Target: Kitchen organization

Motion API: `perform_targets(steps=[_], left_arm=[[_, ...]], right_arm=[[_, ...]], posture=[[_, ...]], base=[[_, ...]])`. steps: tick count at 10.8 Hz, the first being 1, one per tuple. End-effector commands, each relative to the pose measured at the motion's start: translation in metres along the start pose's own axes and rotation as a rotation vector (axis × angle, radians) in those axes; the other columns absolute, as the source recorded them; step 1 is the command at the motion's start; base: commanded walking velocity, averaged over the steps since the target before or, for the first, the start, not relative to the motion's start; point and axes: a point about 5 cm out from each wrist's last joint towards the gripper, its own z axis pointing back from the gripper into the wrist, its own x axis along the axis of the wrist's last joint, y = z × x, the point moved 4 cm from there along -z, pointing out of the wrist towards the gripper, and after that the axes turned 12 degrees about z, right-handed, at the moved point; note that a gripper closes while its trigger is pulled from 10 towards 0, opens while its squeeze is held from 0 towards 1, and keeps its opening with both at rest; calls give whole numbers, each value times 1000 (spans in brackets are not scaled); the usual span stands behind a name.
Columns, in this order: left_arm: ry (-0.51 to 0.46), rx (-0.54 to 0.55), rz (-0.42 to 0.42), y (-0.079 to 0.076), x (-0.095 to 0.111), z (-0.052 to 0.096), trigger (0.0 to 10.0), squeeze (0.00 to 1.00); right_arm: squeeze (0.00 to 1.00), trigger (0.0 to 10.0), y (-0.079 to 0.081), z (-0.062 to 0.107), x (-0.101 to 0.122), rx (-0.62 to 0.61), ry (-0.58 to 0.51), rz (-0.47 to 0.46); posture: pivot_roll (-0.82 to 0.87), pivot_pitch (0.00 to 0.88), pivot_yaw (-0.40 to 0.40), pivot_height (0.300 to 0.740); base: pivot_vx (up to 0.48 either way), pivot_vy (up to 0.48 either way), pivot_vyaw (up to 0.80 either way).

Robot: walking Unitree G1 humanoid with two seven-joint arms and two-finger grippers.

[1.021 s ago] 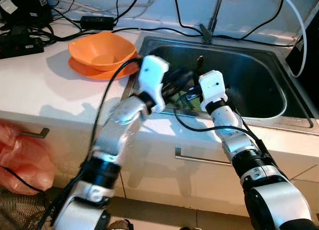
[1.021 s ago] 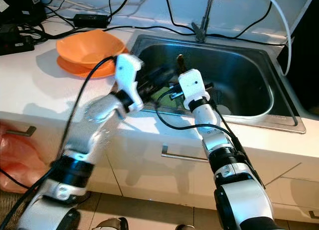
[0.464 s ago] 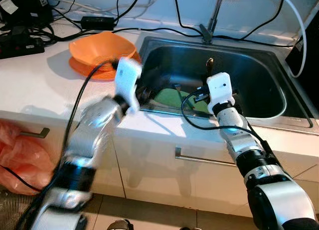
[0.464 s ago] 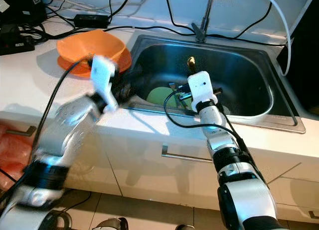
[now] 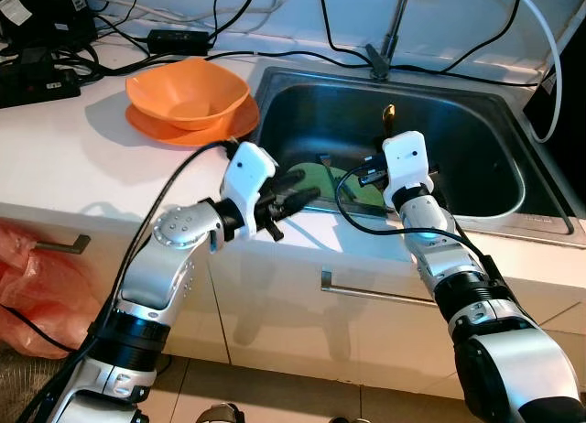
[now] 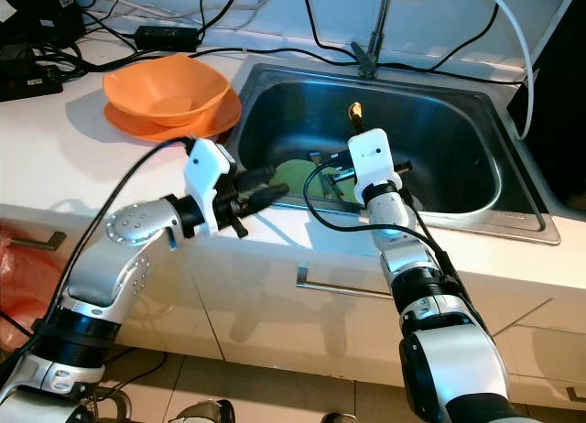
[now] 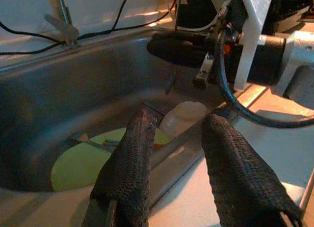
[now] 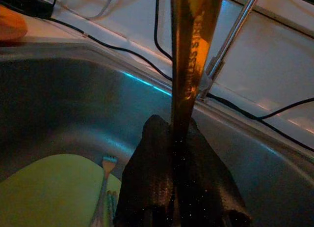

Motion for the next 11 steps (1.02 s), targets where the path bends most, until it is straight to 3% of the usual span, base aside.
perform_targets(steps=[1,4,5,6,7,9,10,11], left_arm=[[14,-24,-14,-6,0,-1,10000,0],[39,5,-20,-1,-5,0,10000,0],[40,5,-19,-2,-6,0,10000,0],[40,3,-19,-3,-6,-1,10000,0],[39,1,-18,-3,-7,-1,10000,0],[40,0,-13,-5,-8,-2,10000,0],[40,0,-13,-5,-9,-3,10000,0],[36,6,-16,-5,-8,-3,10000,0]], right_arm=[[0,10000,-10,-5,3,-34,8,-20],[0,10000,-12,-7,5,-41,16,-63],[161,10000,-9,-7,6,-31,10,-76],[992,10000,-7,-7,6,-25,9,-78],[1000,10000,-5,-7,6,-19,8,-80],[1000,10000,-3,-7,6,-10,10,-83],[161,10000,-3,-7,6,-7,9,-82],[0,10000,-2,-7,7,-1,6,-83]], posture=[[81,57,-71,740],[83,58,-71,740],[83,59,-72,740],[82,59,-72,740],[83,59,-73,740],[84,60,-73,740],[83,61,-73,740],[83,60,-74,740]], base=[[0,0,0],[0,0,0],[0,0,0],[0,0,0],[0,0,0],[0,0,0],[0,0,0],[0,0,0]])
